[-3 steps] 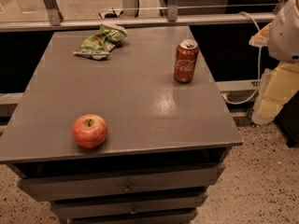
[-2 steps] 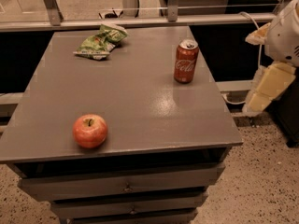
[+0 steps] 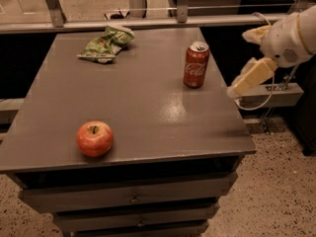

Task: Move coke can near green jalapeno chip bag

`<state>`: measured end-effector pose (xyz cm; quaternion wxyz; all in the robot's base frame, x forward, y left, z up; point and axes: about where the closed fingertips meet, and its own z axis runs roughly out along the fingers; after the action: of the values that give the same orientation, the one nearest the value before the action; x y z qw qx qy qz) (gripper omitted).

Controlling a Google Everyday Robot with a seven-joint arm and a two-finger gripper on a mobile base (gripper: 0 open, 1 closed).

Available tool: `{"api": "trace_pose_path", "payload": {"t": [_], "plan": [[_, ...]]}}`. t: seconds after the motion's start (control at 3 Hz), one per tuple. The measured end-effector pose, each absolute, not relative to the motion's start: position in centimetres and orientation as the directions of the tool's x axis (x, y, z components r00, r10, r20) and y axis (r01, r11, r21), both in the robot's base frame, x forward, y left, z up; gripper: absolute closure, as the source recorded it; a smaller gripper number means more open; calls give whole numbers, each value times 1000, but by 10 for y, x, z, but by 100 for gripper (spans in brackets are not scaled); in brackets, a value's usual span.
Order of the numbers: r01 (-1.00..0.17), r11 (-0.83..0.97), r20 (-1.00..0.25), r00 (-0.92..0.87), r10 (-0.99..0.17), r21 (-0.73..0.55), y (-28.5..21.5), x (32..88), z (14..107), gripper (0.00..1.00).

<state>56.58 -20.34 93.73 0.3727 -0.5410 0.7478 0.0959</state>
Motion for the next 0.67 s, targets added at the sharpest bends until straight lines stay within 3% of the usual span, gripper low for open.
{"api": "trace_pose_path", "payload": {"t": [0.67], "plan": [[-896, 440, -870, -169, -463, -60, -142, 628, 898, 0]]}}
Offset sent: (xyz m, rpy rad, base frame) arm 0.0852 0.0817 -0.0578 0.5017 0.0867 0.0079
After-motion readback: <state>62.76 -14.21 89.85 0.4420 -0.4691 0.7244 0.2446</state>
